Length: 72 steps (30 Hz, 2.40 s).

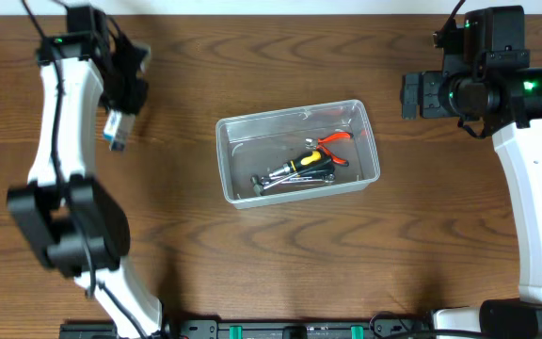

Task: Pack container
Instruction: 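Lower the left gripper and grasp the box's end, lift it, then carry the box into the container and lay it on the tools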

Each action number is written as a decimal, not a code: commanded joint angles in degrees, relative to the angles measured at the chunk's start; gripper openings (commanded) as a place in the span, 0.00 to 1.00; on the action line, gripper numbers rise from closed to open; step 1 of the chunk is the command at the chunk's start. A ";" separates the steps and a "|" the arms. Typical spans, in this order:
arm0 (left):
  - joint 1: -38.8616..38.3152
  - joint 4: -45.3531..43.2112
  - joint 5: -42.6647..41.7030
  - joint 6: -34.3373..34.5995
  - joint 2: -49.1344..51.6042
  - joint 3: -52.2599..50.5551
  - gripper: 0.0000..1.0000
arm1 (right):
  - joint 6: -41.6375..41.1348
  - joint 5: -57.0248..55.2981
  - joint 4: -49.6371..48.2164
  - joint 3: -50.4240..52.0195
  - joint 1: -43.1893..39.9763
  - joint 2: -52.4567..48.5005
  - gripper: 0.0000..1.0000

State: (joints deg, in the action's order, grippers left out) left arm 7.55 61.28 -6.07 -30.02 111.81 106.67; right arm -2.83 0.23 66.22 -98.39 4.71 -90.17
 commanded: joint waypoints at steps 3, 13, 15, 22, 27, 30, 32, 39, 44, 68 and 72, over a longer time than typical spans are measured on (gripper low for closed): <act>-7.26 0.20 -1.55 0.50 -9.73 2.21 0.06 | -0.76 0.00 0.02 -0.15 -0.13 -0.22 0.99; -28.28 -0.68 -1.49 0.07 -15.52 2.21 0.06 | -0.76 0.00 0.02 -0.15 -0.13 -0.22 0.99; -31.65 -0.63 -1.51 0.07 -14.64 2.14 0.06 | -0.76 0.00 0.02 -0.15 -0.13 -0.22 0.99; -40.48 -0.57 -1.51 0.09 -9.03 1.16 0.06 | -0.76 0.00 0.02 -0.15 -0.13 -0.22 0.99; -44.63 -0.04 -1.49 0.02 -2.51 1.16 0.06 | -0.76 0.00 0.02 -0.15 -0.13 -0.22 0.99; -46.03 0.02 -1.46 -0.39 1.53 1.16 0.06 | -0.76 0.00 0.02 -0.15 -0.13 -0.22 0.99; -46.56 0.22 -1.44 -1.29 3.98 1.16 0.06 | -0.76 0.00 0.02 -0.15 -0.13 -0.22 0.99; -46.97 1.99 -1.46 -1.44 10.01 1.11 0.06 | -0.76 0.00 0.02 -0.15 -0.13 -0.22 0.99; -46.97 2.78 -1.46 -1.46 12.70 1.05 0.06 | -0.76 0.00 0.02 -0.15 -0.13 -0.22 0.99; -47.01 1.46 -1.46 -1.42 14.23 0.42 0.49 | -0.76 0.00 0.02 -0.15 -0.13 -0.22 0.99; -46.95 1.46 1.09 -1.42 14.21 0.44 0.88 | -0.76 0.00 0.02 -0.15 -0.13 -0.22 0.99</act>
State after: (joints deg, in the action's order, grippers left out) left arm -39.46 62.61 -7.07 -31.44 125.38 107.39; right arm -2.83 0.21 66.22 -98.39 4.71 -90.17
